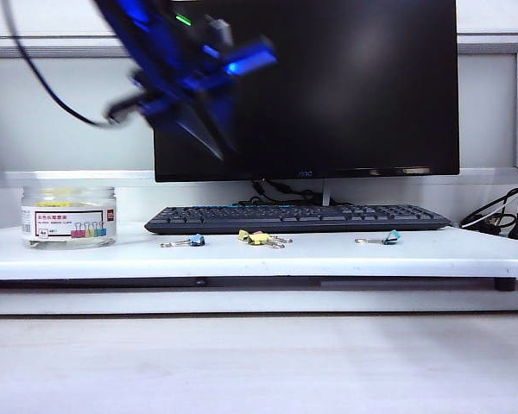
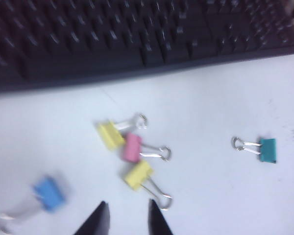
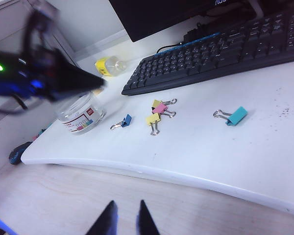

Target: Pick up the clips with the largest number of clips of the same color on the table and place them in a round transparent plastic box.

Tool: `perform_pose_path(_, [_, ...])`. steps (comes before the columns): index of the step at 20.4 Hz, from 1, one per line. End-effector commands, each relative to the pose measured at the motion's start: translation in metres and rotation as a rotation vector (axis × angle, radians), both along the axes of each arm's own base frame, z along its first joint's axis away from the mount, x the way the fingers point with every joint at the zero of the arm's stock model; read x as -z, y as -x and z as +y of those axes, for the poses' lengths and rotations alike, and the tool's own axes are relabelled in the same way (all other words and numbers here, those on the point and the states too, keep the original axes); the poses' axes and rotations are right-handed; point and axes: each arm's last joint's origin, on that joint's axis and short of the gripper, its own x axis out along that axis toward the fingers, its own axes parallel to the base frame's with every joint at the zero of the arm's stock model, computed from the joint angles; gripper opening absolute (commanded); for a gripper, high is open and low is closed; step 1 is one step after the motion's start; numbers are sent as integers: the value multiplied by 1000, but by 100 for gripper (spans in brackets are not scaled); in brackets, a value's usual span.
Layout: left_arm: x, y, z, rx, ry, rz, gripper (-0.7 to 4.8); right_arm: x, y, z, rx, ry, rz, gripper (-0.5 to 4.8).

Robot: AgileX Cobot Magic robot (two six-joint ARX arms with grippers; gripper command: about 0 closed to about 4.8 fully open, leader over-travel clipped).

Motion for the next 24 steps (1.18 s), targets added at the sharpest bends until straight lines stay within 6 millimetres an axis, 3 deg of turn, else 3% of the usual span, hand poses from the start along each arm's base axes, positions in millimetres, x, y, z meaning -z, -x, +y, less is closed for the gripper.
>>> perform_pose_path(1, [10,8,-20,-158,37,-13,116,-3,0,0,0,0,-22,63])
perform_pose_path(7, [31,8,-41,-279,162,42,117,-3,1,0,-3,0,-22,63])
perform_pose_path(19, [66,4,-59,-395,250,109,113,-3,1,0,-3,0,-22,63])
perform_pose_path(21, [67,3,-59,-400,249,102,136,-3,1,0,-3,0,-22,63])
perform_pose_path(23, [67,3,-59,-405,245,98,288,-3,1,0,-4,0,-22,63])
perform_pose_path(24, [67,3,-59,-407,244,96,295,-3,1,0,-3,0,-22,63])
